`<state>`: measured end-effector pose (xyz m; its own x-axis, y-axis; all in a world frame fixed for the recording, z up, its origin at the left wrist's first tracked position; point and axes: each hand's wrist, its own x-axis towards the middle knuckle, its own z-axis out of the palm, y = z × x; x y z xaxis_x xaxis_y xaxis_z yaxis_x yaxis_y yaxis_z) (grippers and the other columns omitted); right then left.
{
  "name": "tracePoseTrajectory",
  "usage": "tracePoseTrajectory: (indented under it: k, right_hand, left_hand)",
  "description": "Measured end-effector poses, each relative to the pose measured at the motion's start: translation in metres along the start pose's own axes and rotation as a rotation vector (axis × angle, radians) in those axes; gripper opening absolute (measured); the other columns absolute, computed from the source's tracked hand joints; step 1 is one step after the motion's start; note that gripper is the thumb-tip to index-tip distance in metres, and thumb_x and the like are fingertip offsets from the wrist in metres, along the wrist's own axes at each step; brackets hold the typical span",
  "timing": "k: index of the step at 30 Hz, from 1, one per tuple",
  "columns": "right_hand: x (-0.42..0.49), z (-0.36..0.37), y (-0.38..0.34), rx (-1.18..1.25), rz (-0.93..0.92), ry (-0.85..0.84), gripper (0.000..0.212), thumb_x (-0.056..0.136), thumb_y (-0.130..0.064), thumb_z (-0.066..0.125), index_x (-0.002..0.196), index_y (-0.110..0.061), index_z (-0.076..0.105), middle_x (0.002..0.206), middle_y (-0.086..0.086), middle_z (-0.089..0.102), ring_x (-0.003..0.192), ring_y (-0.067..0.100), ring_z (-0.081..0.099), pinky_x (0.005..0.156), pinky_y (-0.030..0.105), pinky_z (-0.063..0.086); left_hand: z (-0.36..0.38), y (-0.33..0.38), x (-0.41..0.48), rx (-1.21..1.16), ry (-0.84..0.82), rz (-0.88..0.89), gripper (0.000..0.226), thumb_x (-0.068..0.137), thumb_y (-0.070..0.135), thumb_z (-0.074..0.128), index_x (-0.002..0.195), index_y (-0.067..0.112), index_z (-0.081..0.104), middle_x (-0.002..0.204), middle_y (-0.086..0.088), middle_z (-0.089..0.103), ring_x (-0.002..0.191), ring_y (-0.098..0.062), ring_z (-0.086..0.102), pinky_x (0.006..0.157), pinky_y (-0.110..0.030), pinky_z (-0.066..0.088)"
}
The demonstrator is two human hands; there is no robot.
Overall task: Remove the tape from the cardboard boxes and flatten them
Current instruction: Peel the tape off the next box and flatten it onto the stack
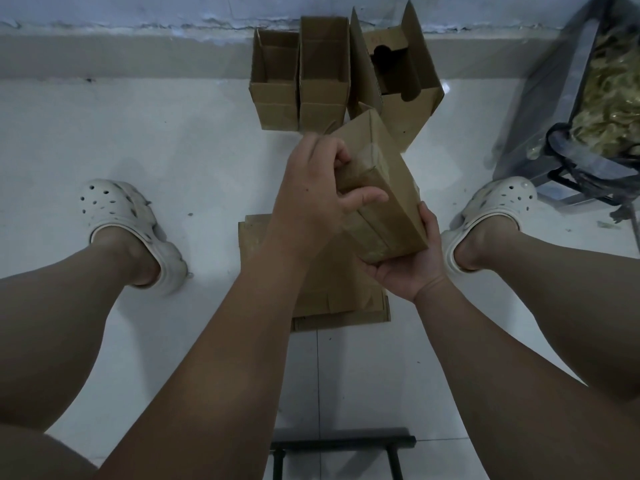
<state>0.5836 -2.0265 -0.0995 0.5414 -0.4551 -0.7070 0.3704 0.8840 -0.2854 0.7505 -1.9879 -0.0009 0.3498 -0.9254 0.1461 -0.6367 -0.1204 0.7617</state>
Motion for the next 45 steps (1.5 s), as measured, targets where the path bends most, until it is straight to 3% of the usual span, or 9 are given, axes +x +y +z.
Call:
tracePoseTrajectory:
  k: [10,19,22,28,33,36,39,43,45]
  right_hand:
    - [-0.002,-0.007,0.0,-0.019,-0.02,0.036,0.078,0.074,-0.067,0.06,0.132,-0.015,0.059,0.123,0.014,0.064,0.107,0.032,0.064,0.086,0.043,0.053]
    - [0.001,-0.012,0.003,-0.023,-0.028,0.056,0.073,0.073,-0.066,0.062,0.126,-0.016,0.064,0.123,0.014,0.065,0.107,0.032,0.065,0.096,0.045,0.046]
    - [0.0,-0.015,0.004,0.067,-0.054,0.084,0.07,0.07,-0.065,0.066,0.12,-0.016,0.069,0.127,0.014,0.064,0.118,0.034,0.06,0.101,0.051,0.042]
    - [0.001,-0.009,0.003,0.123,-0.025,0.046,0.072,0.065,-0.064,0.07,0.117,-0.015,0.071,0.13,0.014,0.062,0.121,0.034,0.057,0.096,0.049,0.047]
    - [0.002,-0.011,0.006,0.135,-0.02,0.038,0.07,0.066,-0.065,0.069,0.114,-0.015,0.073,0.131,0.014,0.061,0.123,0.034,0.056,0.098,0.05,0.045]
    - [0.002,-0.012,0.007,0.123,-0.043,0.04,0.067,0.067,-0.067,0.067,0.11,-0.016,0.075,0.128,0.014,0.064,0.123,0.033,0.056,0.1,0.051,0.043]
    - [0.001,-0.011,0.004,0.136,-0.047,0.034,0.067,0.067,-0.067,0.066,0.109,-0.017,0.076,0.127,0.013,0.064,0.122,0.032,0.057,0.099,0.049,0.044]
    - [0.001,-0.005,0.002,0.155,-0.053,0.03,0.068,0.071,-0.069,0.063,0.113,-0.017,0.074,0.125,0.014,0.065,0.112,0.034,0.064,0.093,0.047,0.05]
    - [0.001,-0.003,0.002,0.17,-0.053,0.029,0.067,0.078,-0.069,0.058,0.117,-0.017,0.072,0.125,0.014,0.065,0.109,0.034,0.065,0.093,0.048,0.05]
  left_hand:
    - [0.007,0.001,-0.001,-0.094,-0.005,-0.084,0.037,0.071,0.035,0.079,0.083,0.013,0.051,0.077,0.012,0.038,0.066,-0.002,0.037,0.064,-0.004,0.035]
    - [0.009,-0.003,-0.005,-0.128,-0.059,-0.092,0.034,0.079,0.032,0.073,0.08,0.012,0.046,0.076,0.012,0.036,0.065,-0.002,0.035,0.063,-0.007,0.034]
    - [0.0,-0.001,-0.001,-0.366,-0.168,-0.161,0.02,0.093,0.028,0.056,0.081,0.015,0.048,0.075,0.005,0.047,0.064,-0.001,0.043,0.063,-0.012,0.039]
    - [-0.006,-0.004,0.004,-0.697,0.128,-0.447,0.015,0.094,0.008,0.055,0.08,0.011,0.056,0.072,-0.003,0.067,0.062,-0.008,0.062,0.062,-0.018,0.05]
    - [-0.006,-0.008,0.004,-0.655,0.255,-0.639,0.013,0.093,0.012,0.058,0.081,0.013,0.052,0.078,-0.008,0.07,0.061,-0.01,0.068,0.06,-0.021,0.054]
    - [-0.006,-0.006,0.005,-0.597,0.234,-0.683,0.004,0.095,0.014,0.054,0.099,0.016,0.053,0.081,-0.007,0.069,0.058,-0.006,0.065,0.06,-0.019,0.054]
    - [-0.005,-0.004,0.006,-0.518,0.174,-0.693,0.019,0.098,0.017,0.047,0.117,0.017,0.053,0.071,-0.001,0.061,0.052,-0.005,0.053,0.054,-0.017,0.044]
    - [-0.004,0.004,0.006,-0.443,0.126,-0.641,0.027,0.101,0.025,0.041,0.115,0.014,0.061,0.06,0.001,0.049,0.042,-0.001,0.043,0.043,-0.011,0.035]
    - [-0.006,0.007,0.005,-0.407,0.105,-0.573,0.027,0.101,0.023,0.041,0.114,0.014,0.063,0.07,-0.009,0.056,0.052,-0.009,0.049,0.047,-0.019,0.041]
